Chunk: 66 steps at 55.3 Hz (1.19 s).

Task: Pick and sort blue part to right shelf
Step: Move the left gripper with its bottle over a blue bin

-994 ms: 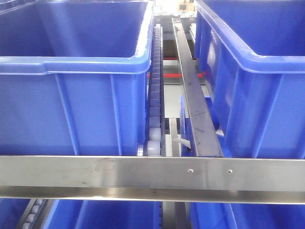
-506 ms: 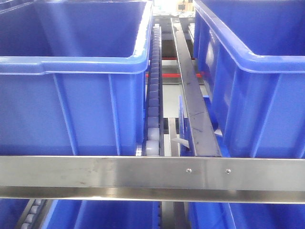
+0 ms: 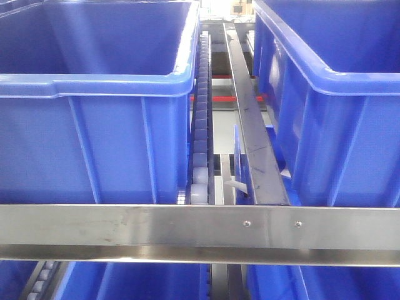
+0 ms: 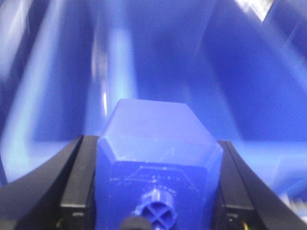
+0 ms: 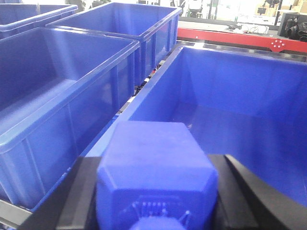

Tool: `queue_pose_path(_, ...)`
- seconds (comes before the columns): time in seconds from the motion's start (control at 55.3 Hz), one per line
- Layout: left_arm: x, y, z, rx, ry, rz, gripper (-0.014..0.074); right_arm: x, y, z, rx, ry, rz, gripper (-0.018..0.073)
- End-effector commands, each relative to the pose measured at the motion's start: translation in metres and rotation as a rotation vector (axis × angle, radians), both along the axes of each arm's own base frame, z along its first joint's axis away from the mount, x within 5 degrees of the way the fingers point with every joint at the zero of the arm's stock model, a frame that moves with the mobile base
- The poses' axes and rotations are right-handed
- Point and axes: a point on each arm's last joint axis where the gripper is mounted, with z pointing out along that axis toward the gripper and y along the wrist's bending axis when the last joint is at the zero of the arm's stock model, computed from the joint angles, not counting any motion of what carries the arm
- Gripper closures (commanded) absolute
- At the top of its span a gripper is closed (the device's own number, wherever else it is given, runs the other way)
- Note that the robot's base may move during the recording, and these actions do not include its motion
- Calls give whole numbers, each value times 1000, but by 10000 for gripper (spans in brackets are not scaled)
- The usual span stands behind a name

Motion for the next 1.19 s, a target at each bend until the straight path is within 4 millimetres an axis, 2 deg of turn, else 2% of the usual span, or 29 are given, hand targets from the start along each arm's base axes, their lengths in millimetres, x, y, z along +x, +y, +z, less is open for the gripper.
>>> queue_pose_path(0.0, 8, -2, 39, 17, -114, -10, 387, -2, 0, 19, 21, -121, 12, 334)
queue_pose_path(0.054, 19, -5, 53, 23, -81, -23, 387, -2, 0, 19, 21, -121, 12, 334)
queue_pose_path(0.163, 48, -18, 66, 40, 10, -83, 387, -2, 0, 19, 21, -121, 12, 334)
queue_pose_path(0.289, 93, -41, 64, 71, 90, -152, 387, -2, 0, 19, 21, -121, 12, 334)
queue_pose_path(0.344, 121, -54, 56, 88, 139, -172, 386, -2, 0, 19, 21, -121, 12, 334)
queue_pose_path(0.434, 157, -66, 45, 98, 184, -176, 387, -2, 0, 19, 21, -121, 12, 334)
queue_pose_path(0.597, 235, -90, 6, 127, 330, -183, 386, -2, 0, 19, 21, -121, 12, 334)
queue_pose_path(0.741, 281, -106, -23, 147, 463, -207, 386, -2, 0, 19, 21, -121, 12, 334)
queue_pose_path(0.868, 307, -114, -43, 146, 575, -213, 380, -2, 0, 19, 21, -121, 12, 334)
queue_pose_path(0.94, 315, -115, -50, 152, 615, -217, 341, -2, 0, 19, 21, -121, 12, 334)
queue_pose_path(1.175, 321, -98, -48, 126, 637, -174, 46, -2, 0, 19, 21, -121, 12, 334)
